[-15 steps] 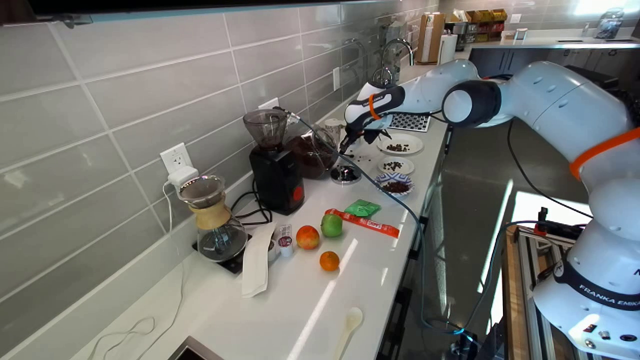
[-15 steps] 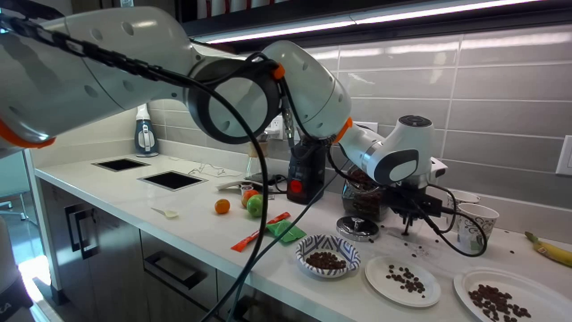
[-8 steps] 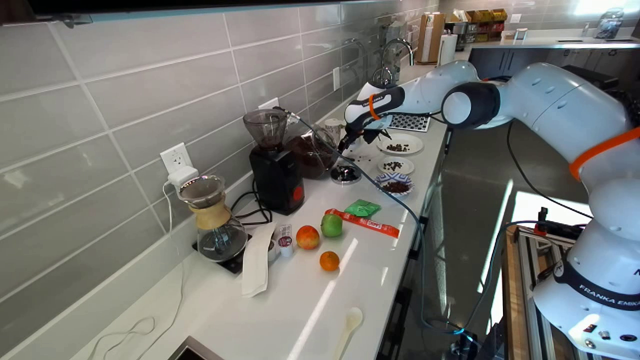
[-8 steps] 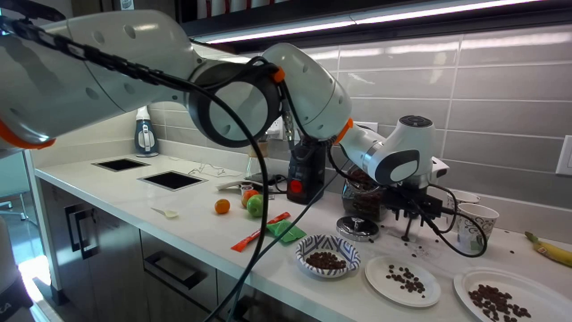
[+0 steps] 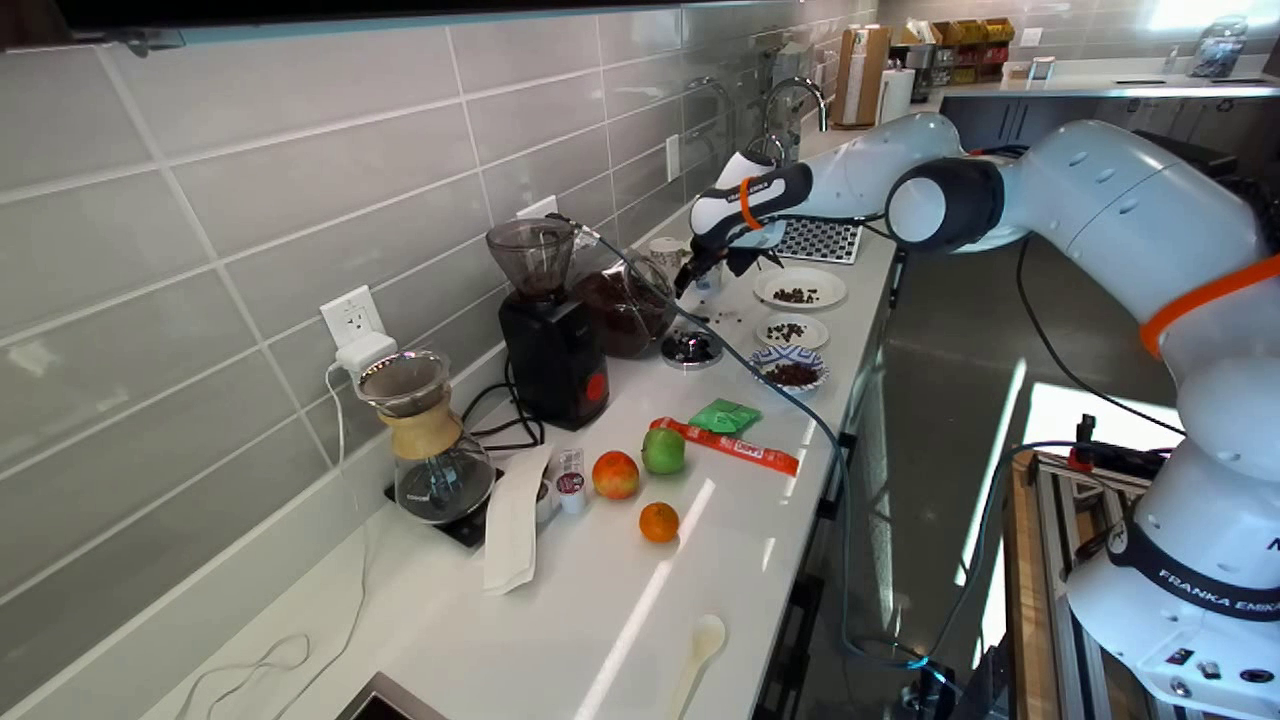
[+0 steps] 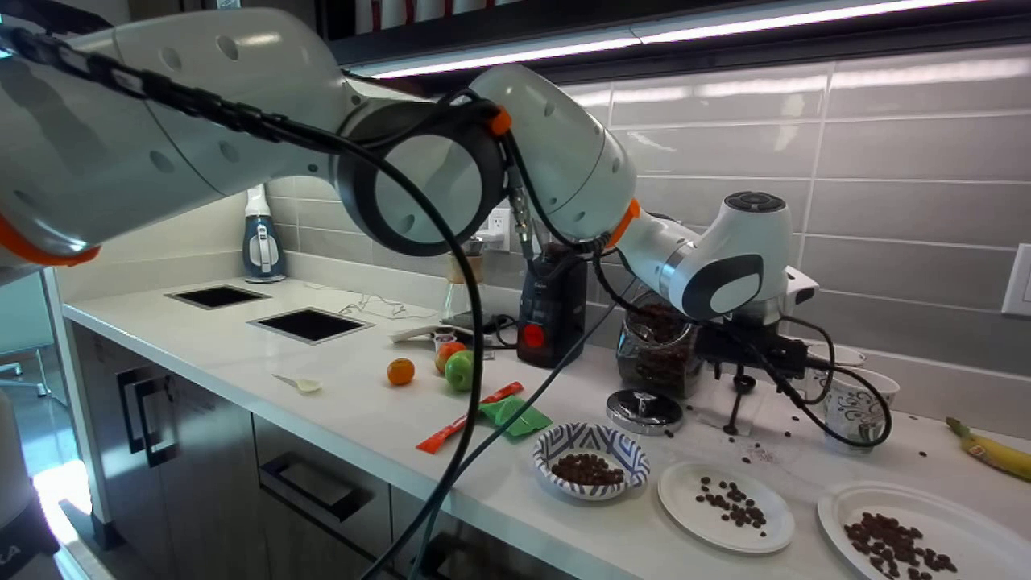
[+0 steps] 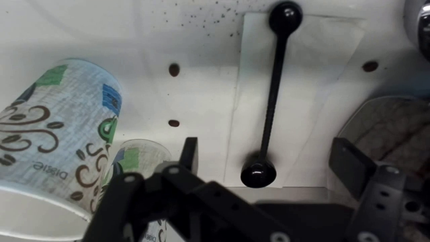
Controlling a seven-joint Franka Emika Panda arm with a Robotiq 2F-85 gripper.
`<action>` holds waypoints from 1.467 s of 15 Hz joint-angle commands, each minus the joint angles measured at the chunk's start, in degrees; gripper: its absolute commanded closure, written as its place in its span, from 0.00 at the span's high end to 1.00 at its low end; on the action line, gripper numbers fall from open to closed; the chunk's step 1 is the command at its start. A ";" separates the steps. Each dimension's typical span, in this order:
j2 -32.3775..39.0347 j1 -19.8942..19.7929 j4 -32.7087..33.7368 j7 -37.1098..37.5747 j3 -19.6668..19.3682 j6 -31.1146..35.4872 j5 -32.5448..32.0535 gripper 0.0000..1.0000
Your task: Use the silver soon to put some of the brown objects onto the small plate
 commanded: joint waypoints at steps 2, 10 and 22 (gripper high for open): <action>-2.92 -0.14 -2.59 -0.27 -0.87 -0.53 -0.74 1.00; -9.47 -1.14 -8.98 -1.66 -0.62 -2.42 -0.18 1.00; -19.15 1.09 -20.18 2.27 -8.29 -10.87 -4.24 1.00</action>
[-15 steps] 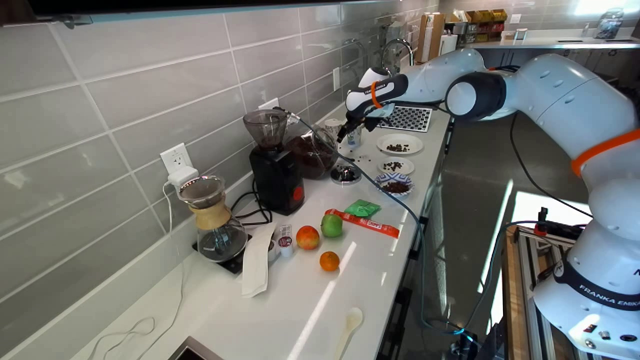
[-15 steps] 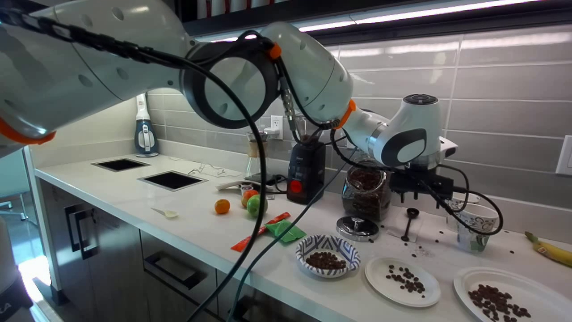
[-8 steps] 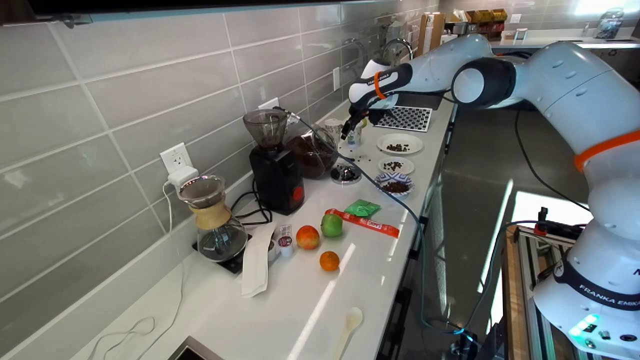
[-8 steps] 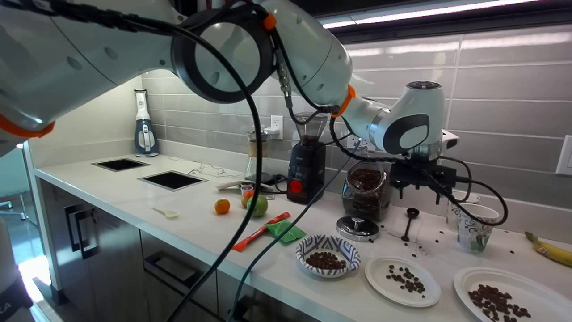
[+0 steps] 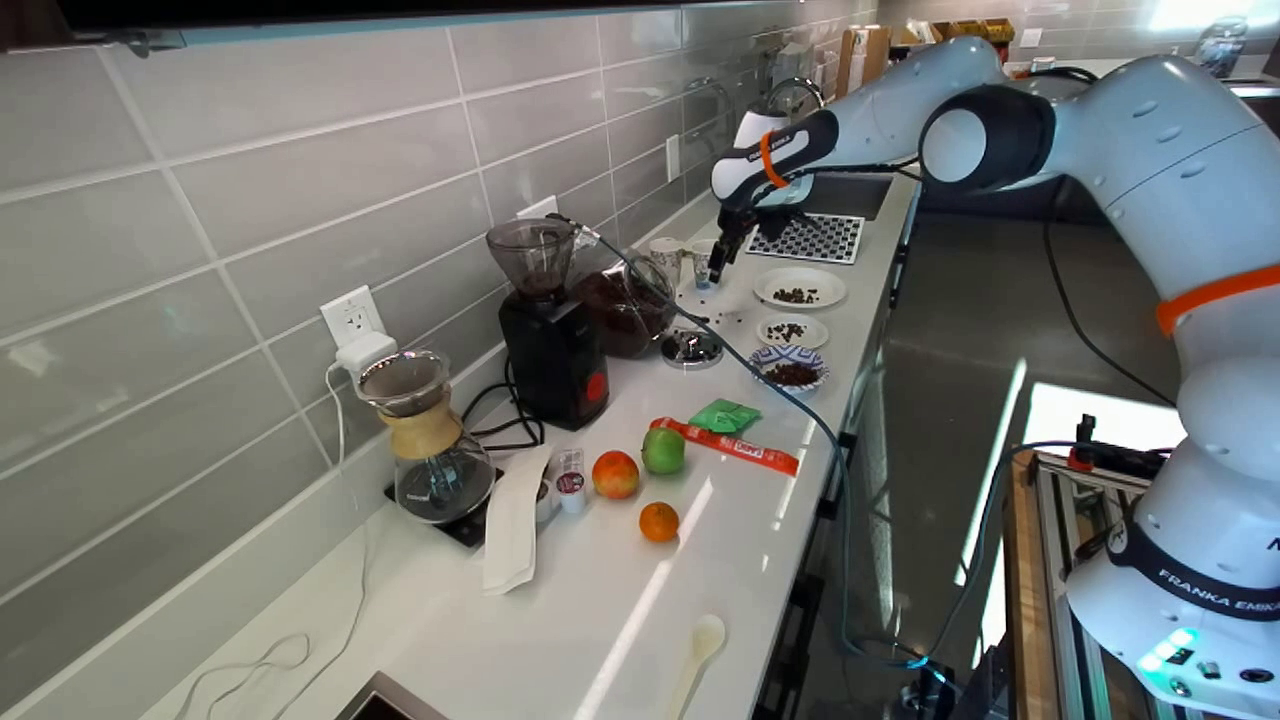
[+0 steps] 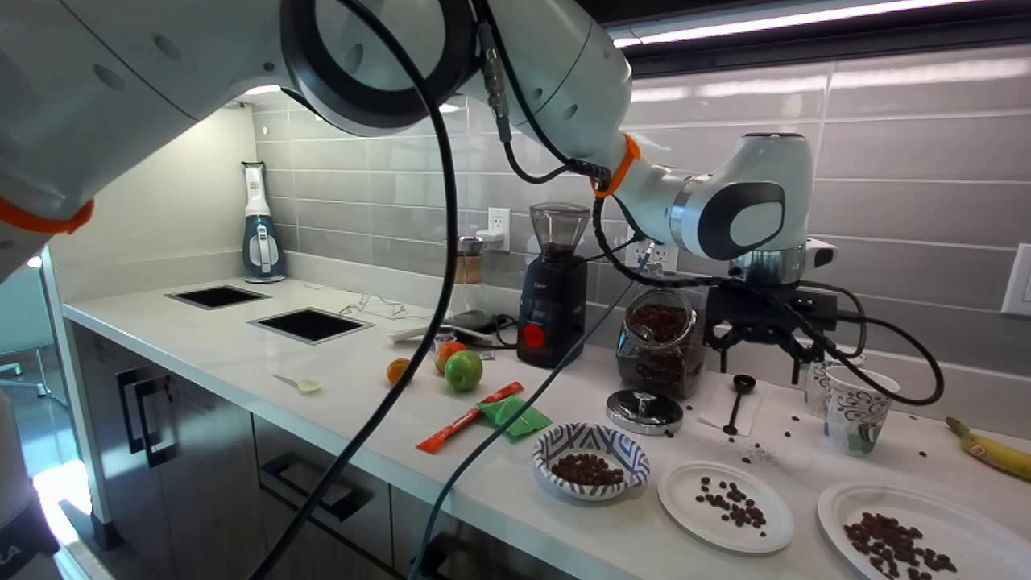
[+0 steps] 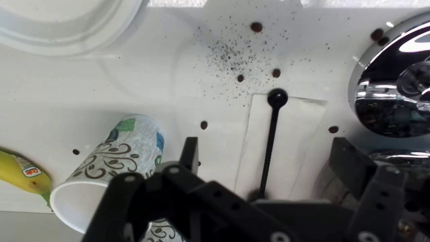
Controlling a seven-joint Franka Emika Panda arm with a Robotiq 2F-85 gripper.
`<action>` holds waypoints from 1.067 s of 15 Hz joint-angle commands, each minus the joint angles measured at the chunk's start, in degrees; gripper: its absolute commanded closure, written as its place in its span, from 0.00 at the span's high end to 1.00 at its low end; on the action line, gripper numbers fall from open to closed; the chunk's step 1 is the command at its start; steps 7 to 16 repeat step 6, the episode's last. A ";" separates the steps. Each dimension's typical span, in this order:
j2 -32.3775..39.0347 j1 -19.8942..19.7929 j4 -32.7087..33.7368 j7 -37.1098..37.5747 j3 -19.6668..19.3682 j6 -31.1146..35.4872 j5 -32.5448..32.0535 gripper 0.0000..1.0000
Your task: Use the silver soon to put some of the brown objects onto the small plate
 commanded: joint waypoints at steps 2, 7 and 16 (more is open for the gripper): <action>-5.24 1.40 -7.12 3.56 -2.73 -0.28 -1.79 1.00; -3.14 0.66 -3.83 1.92 -1.79 -0.05 -0.73 1.00; -3.14 0.66 -3.83 1.92 -1.79 -0.05 -0.73 1.00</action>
